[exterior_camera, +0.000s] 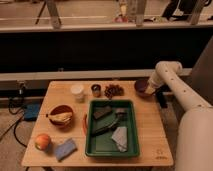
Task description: Place fork in purple bowl
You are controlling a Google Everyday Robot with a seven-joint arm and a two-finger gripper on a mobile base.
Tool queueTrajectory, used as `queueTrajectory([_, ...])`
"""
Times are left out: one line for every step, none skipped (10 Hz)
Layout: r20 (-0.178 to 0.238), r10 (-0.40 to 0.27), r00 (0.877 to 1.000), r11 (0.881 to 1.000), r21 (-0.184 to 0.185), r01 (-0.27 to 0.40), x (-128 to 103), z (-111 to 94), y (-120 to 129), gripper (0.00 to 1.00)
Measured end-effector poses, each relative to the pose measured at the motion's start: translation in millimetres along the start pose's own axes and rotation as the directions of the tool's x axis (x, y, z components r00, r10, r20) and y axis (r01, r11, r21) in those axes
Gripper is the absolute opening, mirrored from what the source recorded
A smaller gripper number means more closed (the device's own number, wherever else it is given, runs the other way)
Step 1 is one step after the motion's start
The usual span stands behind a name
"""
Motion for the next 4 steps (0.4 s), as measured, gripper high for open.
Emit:
queueTrajectory([0.019,0.005,1.0,1.0,0.006,-0.005,-2,-6,-2,0.8])
queueTrajectory([0.046,0.013,0.999,1.0,0.016,-0.013,-5,-19,-5,0.8])
queueTrajectory([0.063,0.017,0.998,1.0,0.022,-0.019,-5,-27,-7,0.8])
queueTrajectory([0.081,0.02,0.997,1.0,0.022,-0.022,-6,-32,-8,0.8])
